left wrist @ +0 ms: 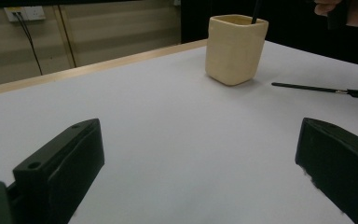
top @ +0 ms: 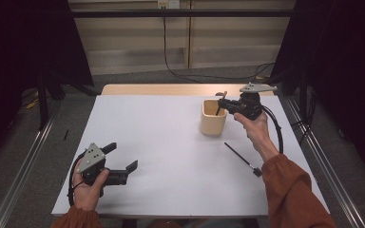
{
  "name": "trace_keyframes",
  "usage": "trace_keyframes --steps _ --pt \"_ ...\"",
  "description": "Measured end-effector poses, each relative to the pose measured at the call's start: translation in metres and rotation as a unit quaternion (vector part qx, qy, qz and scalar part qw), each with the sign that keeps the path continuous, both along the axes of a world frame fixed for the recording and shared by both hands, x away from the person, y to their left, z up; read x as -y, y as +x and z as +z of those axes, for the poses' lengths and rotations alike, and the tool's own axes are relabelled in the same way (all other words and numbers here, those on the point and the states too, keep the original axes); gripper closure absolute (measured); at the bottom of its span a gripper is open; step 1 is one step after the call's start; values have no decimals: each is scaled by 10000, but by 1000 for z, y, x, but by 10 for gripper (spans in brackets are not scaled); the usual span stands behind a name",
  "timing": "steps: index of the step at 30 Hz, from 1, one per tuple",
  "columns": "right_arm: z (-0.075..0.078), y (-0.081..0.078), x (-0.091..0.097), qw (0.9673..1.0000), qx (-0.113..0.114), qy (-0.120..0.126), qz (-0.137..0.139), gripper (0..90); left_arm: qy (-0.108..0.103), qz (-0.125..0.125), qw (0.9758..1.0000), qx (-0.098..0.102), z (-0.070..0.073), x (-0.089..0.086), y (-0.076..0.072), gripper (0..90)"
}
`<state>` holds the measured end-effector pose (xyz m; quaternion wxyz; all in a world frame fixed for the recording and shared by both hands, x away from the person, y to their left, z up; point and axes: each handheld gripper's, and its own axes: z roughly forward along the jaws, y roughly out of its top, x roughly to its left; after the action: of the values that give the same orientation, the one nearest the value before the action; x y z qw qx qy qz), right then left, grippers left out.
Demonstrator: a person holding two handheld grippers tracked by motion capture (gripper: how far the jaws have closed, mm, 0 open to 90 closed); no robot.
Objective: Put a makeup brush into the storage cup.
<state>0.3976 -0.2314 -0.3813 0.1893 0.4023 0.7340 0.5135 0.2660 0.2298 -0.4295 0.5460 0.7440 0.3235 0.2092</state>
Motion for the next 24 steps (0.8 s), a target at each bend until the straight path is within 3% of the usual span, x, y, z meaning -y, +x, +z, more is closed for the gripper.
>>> trace_keyframes --steps 8,11,13,19,24 --pt "-9 0 -5 10000 -43 -14 -5 829 9 4 10000 -5 0 0 0 12" --pt "-7 1 -5 10000 4 -27 -27 765 12 1 10000 -7 0 0 0 12" --pt "-7 0 -4 10000 -2 -40 -32 699 23 -6 10000 -9 0 0 0 12" --pt "-8 1 -3 9994 41 -108 -312 323 12 -6 10000 -3 0 0 0 12" --pt "-5 -1 -4 9986 206 -178 -460 176 16 -4 10000 -4 0 0 0 12"
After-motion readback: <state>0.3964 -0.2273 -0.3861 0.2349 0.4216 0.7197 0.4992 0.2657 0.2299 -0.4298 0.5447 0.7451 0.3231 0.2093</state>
